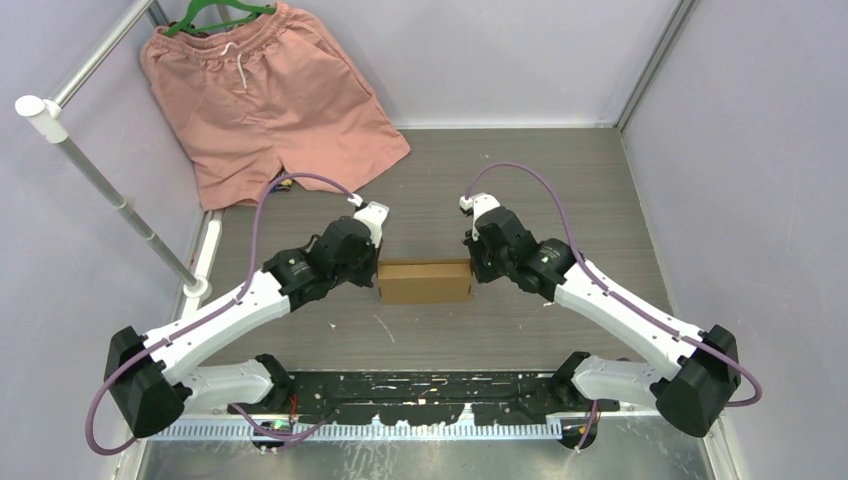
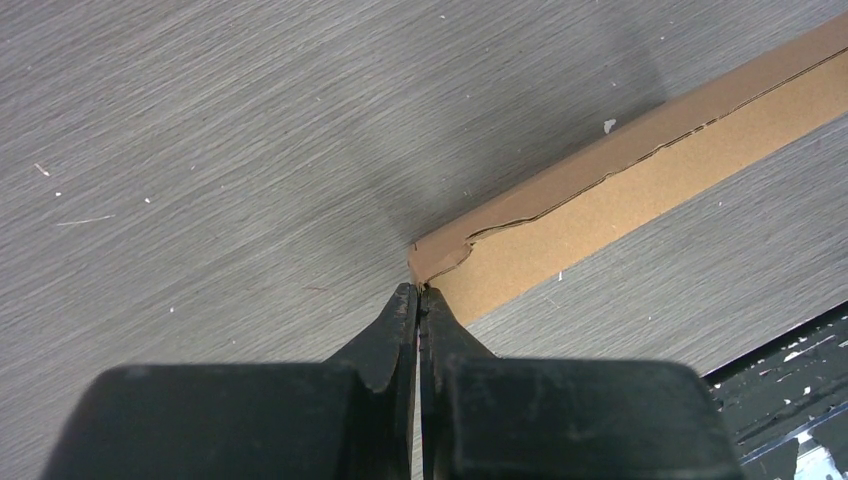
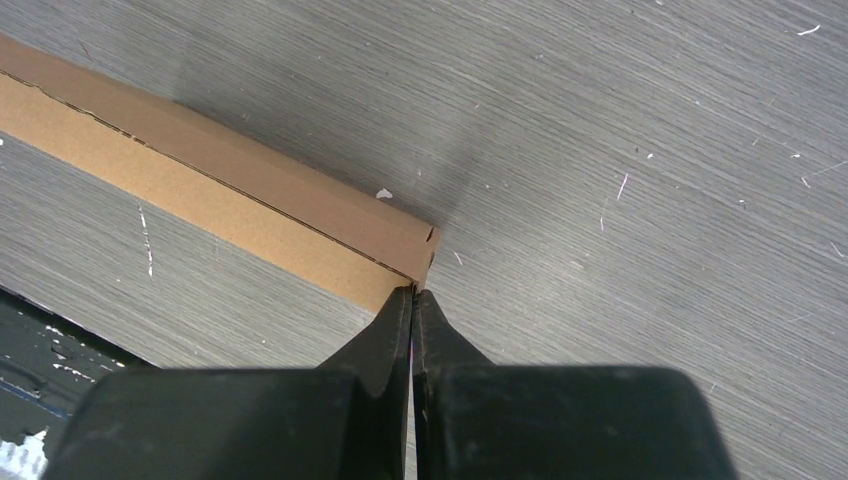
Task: Fold the paper box
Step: Close the paper box at the center of the board.
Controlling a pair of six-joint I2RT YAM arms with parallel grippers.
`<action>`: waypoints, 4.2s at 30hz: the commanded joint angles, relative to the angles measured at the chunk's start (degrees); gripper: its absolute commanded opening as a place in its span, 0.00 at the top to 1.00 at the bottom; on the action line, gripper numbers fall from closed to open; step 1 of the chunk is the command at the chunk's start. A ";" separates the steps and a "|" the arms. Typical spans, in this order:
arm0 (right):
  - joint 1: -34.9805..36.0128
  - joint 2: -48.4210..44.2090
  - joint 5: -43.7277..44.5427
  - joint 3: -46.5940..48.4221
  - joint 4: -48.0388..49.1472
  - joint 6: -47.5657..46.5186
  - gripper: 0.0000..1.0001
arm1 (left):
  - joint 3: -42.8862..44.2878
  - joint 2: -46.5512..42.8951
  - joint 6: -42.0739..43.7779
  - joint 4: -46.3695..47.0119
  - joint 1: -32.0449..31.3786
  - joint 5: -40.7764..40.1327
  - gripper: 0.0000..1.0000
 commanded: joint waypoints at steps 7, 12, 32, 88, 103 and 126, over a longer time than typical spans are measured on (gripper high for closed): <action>0.39 1.61 -3.97 4.05 0.36 2.91 0.99 | 2.28 0.01 -2.32 2.20 -0.19 2.63 1.00; 0.40 2.39 -4.02 4.49 0.23 3.61 0.99 | 2.51 0.30 -2.50 2.16 -0.19 2.85 1.00; 0.38 4.07 -5.86 6.88 -0.92 4.96 0.99 | 3.35 1.36 -2.48 1.80 -0.23 3.45 1.00; 0.14 6.35 -9.20 10.70 -4.24 9.78 0.99 | 8.14 5.25 -10.91 -2.82 -0.24 5.04 1.00; 0.11 5.68 -9.54 8.20 -2.70 10.29 0.99 | 8.46 5.52 -14.47 -2.75 -0.24 4.42 0.99; 0.05 4.91 -9.58 6.95 -1.85 10.19 0.99 | 7.15 5.48 -16.30 -1.37 -1.93 2.30 1.00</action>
